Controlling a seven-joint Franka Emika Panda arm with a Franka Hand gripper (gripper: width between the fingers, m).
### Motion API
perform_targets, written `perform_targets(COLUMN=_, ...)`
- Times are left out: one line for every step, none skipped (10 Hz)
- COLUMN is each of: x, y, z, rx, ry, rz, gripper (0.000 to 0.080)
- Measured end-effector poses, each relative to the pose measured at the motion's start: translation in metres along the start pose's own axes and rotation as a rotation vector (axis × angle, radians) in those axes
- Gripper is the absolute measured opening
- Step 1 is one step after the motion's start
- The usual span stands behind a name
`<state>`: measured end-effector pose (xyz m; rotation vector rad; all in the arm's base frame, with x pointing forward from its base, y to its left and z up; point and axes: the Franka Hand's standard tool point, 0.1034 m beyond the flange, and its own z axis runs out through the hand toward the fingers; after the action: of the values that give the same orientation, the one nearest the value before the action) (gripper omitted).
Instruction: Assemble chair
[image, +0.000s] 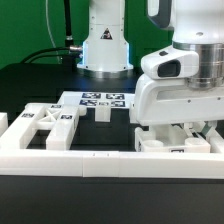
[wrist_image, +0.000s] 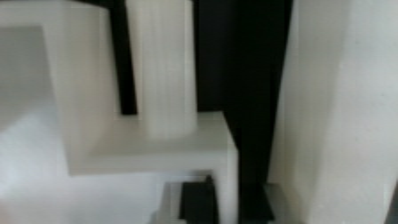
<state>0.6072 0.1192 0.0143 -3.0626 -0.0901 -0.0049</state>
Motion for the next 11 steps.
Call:
perform_targets(x=0.000, y=0.001, z=0.000, rx=-0.002, ry=0.000, rz=0.000, gripper=0.0036)
perform_targets(x=0.000, y=0.007, z=0.000, rx=-0.008, ry=-0.003, rz=0.006, gripper=0.0036)
perform_targets(x=0.000, y=0.012, z=-0.002, rx=-0.013, ry=-0.005, rz=0.012, gripper=0.0253)
perform_targets(x=0.001, y=0.018, z=-0.006, rx=-0.019, ry=-0.004, rz=0.018, gripper=0.0253)
perform_targets(x=0.002, y=0.020, z=-0.015, rx=-0.021, ry=-0.003, rz=0.022, gripper=0.0425)
perform_targets(x=0.004, y=0.022, z=-0.027, rx=-0.021, ry=0.007, rz=0.017, gripper=0.0601)
perform_targets(x=0.005, y=0.025, z=-0.038, rx=-0.020, ry=0.014, rz=0.012, gripper=0.0601)
perform_targets(x=0.004, y=0.031, z=-0.049, rx=-0.014, ry=0.018, rz=-0.002, gripper=0.0638)
perform_targets(x=-0.003, y=0.039, z=-0.057, rx=-0.016, ry=0.018, rz=-0.023, gripper=0.0646)
perform_targets(x=-0.011, y=0.047, z=-0.060, rx=-0.017, ry=0.014, rz=-0.043, gripper=0.0648)
perform_targets(x=-0.025, y=0.055, z=-0.064, rx=-0.021, ry=0.013, rz=-0.035, gripper=0.0648)
